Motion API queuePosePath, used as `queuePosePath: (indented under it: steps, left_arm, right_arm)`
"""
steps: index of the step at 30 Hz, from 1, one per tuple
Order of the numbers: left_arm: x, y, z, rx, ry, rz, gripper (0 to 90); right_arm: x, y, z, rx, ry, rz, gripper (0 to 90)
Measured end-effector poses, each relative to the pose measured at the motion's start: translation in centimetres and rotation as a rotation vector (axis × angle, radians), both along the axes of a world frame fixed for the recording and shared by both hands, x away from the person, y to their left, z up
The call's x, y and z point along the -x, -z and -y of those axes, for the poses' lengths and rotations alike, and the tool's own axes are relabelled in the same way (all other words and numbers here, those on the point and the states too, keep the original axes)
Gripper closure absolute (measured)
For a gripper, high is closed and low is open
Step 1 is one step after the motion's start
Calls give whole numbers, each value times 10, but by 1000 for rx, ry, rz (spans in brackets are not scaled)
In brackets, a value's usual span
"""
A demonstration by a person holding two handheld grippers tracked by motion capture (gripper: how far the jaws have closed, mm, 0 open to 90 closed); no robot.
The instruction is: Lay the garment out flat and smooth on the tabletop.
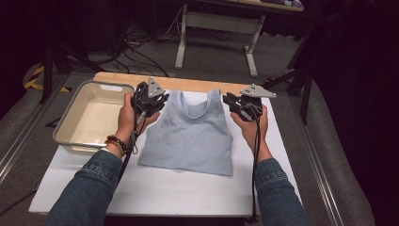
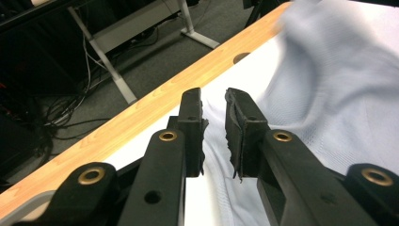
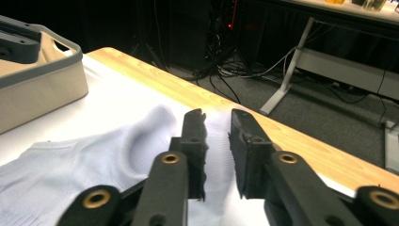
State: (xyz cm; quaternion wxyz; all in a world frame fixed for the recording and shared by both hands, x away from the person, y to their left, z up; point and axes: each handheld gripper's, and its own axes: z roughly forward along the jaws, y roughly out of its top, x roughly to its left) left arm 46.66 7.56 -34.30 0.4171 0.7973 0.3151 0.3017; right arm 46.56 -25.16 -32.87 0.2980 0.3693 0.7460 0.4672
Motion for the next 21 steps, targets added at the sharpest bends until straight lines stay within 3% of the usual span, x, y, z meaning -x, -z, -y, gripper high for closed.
queuePosePath:
  steps: [4, 6, 12, 16, 19, 21]
  left_arm:
    - [8, 5, 0, -10, 20, 5, 757]
    - [17, 10, 0, -28, 40, 17, 738]
    - [41, 30, 1, -56, 103, 18, 650]
    - [56, 42, -1, -50, 152, 15, 606]
    - [68, 52, -3, -60, 179, 11, 580]
    - [78, 62, -5, -77, 197, 9, 541]
  right_arm:
    - [2, 7, 4, 1, 5, -11, 647]
    - [7, 12, 6, 2, -2, -21, 647]
    - [33, 35, 13, 57, -50, -39, 611]
    - [52, 49, 15, 84, -89, -50, 607]
    - [64, 59, 17, 62, -109, -62, 602]
    - [72, 66, 16, 76, -123, -63, 588]
